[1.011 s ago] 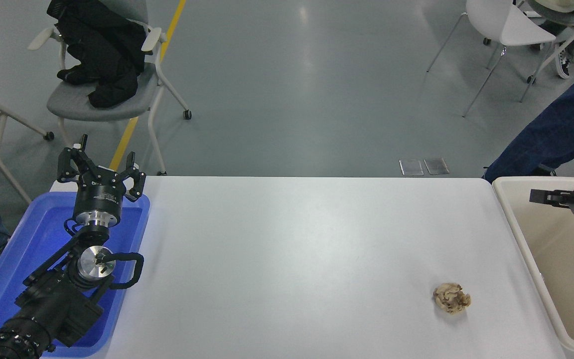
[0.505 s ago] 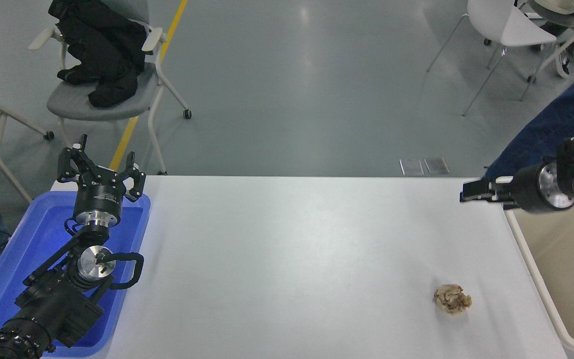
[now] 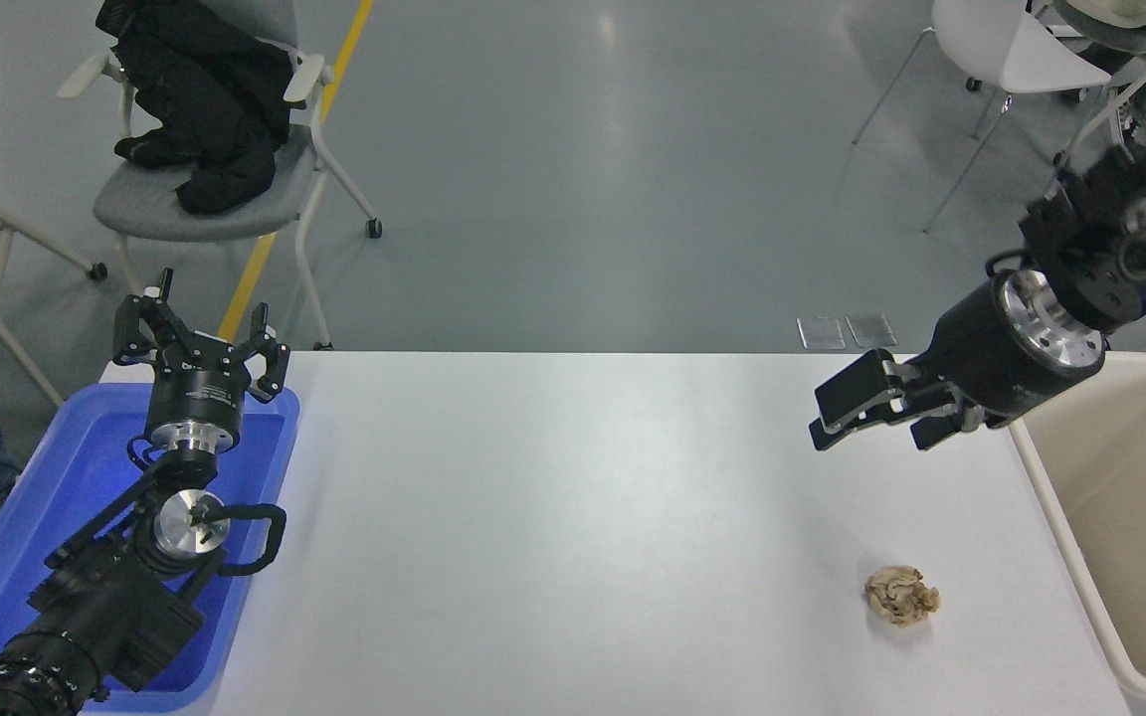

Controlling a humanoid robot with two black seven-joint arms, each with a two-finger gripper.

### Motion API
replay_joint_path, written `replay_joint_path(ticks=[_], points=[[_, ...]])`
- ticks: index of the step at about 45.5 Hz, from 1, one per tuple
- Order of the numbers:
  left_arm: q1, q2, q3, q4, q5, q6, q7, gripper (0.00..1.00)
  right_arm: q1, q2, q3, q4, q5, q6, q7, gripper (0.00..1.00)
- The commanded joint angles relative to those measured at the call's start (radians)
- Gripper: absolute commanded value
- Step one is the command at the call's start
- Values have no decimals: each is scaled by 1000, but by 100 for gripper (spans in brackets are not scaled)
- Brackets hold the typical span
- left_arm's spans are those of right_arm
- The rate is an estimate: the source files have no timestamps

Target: Pick up foil plate and place in dustbin

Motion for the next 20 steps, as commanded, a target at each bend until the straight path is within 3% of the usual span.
replay_joint_path(ticks=[1, 20], points=[[0, 0, 1, 0, 0, 0, 0, 99, 94, 72, -9, 59, 66, 52, -1, 100], [0, 0, 1, 0, 0, 0, 0, 99, 195, 99, -9, 77, 139, 115, -1, 100]])
